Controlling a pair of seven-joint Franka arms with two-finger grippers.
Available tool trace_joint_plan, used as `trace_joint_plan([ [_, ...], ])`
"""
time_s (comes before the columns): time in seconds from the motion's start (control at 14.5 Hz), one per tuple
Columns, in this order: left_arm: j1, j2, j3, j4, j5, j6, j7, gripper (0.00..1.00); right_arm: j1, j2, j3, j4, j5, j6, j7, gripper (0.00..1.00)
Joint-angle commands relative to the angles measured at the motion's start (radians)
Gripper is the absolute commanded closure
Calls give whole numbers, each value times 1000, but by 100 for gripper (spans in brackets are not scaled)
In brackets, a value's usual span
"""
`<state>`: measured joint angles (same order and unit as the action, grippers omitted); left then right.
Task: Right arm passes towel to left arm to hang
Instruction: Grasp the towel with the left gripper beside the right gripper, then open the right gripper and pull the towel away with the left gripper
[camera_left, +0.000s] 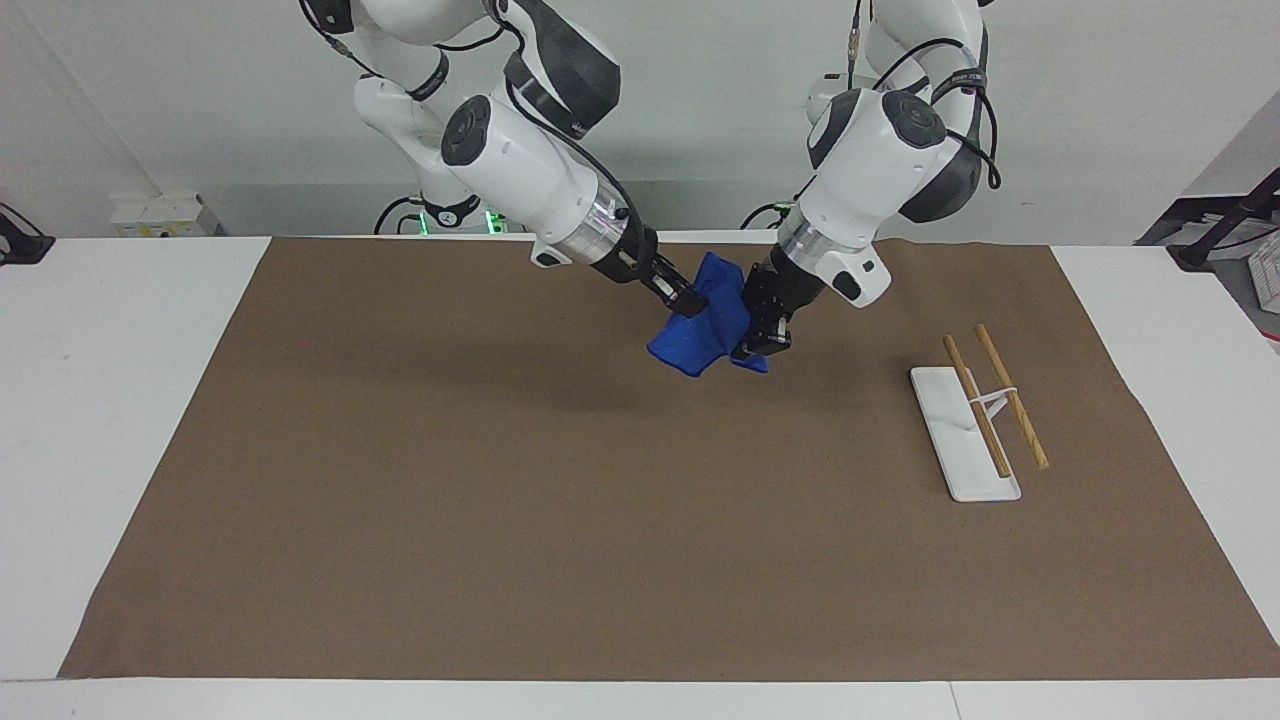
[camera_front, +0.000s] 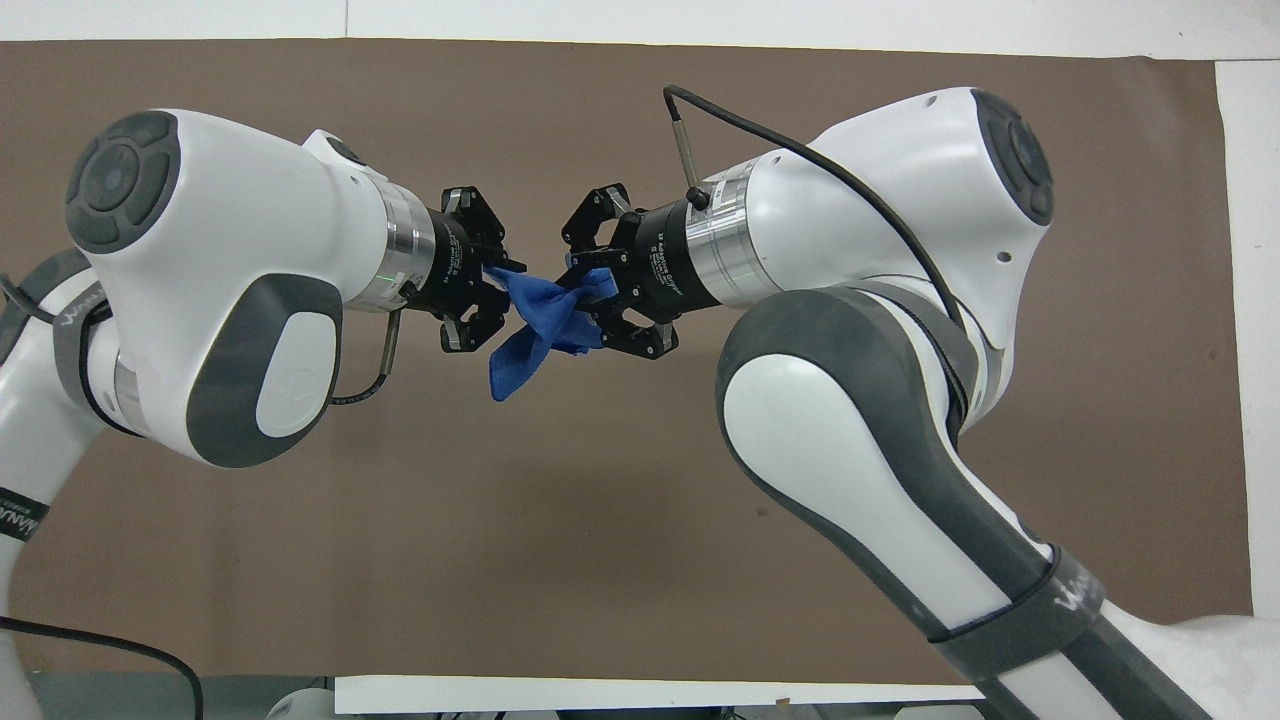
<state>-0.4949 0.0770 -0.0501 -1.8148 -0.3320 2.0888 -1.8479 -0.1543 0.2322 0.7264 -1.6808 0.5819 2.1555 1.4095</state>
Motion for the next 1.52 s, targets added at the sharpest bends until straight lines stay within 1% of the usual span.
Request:
trace_joint_plan([
  [0.0,-13,-13,12,-21,-22,14,41,100,-16,9,19,6,13,4,-9,100],
  [0.28,-5,-13,13,-20,-22,20,42,100,-17,9,19,6,7,4,-14,99],
  [0.34,-4,-11,13,-20,-22,22,42,100,-19,9,19,6,7,0,-15,76],
  [0.41,-4,-11,13,-18,-22,23,42,100,-21,9,19,6,6,-3,-17,28],
  [0.48,-4,-11,13,-17,-22,23,42,100,-21,7,18,7,3,-3,-27,1],
  [0.69,6,-13,22,-11,-15,28,90,100,-24,4,15,6,1,-25,-110,0],
  [0.83,62,-17,23,-9,-15,25,195,100,-27,-2,-1,6,-16,-74,-217,0],
  [0.9,81,-20,24,-9,-15,23,232,100,-28,-5,-11,6,-61,-119,-303,0],
  [0.97,101,-22,24,-12,-12,23,272,100,-27,-19,-37,4,-159,-194,-401,0],
  [1.1,153,-22,24,-15,-12,23,367,100,-22,-31,-68,7,-404,-317,-594,0],
  [1.17,183,-22,24,-20,-12,25,386,100,-18,-45,-87,6,-519,-360,-695,0],
  [1.24,214,-22,24,-21,-12,23,391,100,-16,-62,-106,6,-592,-388,-781,0],
  [1.31,245,-22,24,-24,-12,23,392,100,-13,-74,-143,6,-628,-410,-863,0],
  [1.45,303,-25,24,-40,-12,23,389,100,7,-103,-252,6,-633,-434,-1016,0],
])
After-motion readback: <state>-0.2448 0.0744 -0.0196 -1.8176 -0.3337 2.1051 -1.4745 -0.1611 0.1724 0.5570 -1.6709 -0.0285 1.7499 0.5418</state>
